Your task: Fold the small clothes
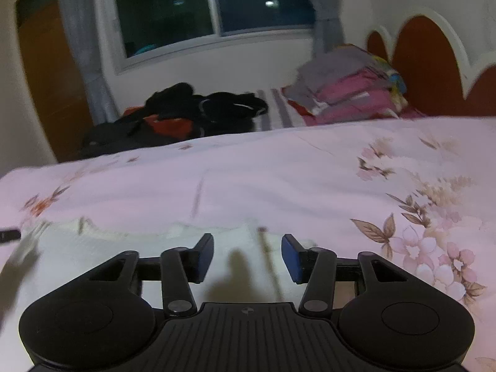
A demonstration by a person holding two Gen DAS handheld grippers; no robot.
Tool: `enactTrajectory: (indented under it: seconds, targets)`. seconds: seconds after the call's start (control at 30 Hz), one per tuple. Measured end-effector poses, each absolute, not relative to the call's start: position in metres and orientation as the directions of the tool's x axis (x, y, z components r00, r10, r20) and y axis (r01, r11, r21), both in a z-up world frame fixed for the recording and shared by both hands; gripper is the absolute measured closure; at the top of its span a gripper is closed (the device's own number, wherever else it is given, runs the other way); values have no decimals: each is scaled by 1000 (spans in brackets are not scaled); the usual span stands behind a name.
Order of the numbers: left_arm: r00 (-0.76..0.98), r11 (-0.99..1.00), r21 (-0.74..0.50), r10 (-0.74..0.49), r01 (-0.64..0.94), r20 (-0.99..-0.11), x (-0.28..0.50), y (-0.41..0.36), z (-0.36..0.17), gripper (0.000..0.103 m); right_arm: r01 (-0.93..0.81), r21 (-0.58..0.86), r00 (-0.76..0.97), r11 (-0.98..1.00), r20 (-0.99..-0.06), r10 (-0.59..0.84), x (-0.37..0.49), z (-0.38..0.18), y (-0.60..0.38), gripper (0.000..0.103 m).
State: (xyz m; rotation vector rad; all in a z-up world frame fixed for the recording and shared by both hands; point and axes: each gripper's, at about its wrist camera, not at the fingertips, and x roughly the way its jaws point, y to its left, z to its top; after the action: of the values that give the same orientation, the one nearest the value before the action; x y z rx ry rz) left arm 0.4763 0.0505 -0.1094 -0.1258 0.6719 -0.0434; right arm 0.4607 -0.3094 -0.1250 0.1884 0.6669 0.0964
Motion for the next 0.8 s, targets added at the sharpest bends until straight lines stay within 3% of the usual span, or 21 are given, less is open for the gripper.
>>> enactTrajectory:
  seconds: [0.27,0.67,0.8]
  targets:
    - [727,980,-108,-195,165,-658,439,-1,-120,64,-146,234,733,961,-627,264,442,-128,-252,54]
    - [703,990,-43,-127,137,-700,423,16,-139,60,-90,116,724,989,-674,145,424,-154,-256,54]
    - [690,993,-38,-108,116,-715,421,15,-136,61,-52,188,738,981,-655,165,413,-143,-260,54]
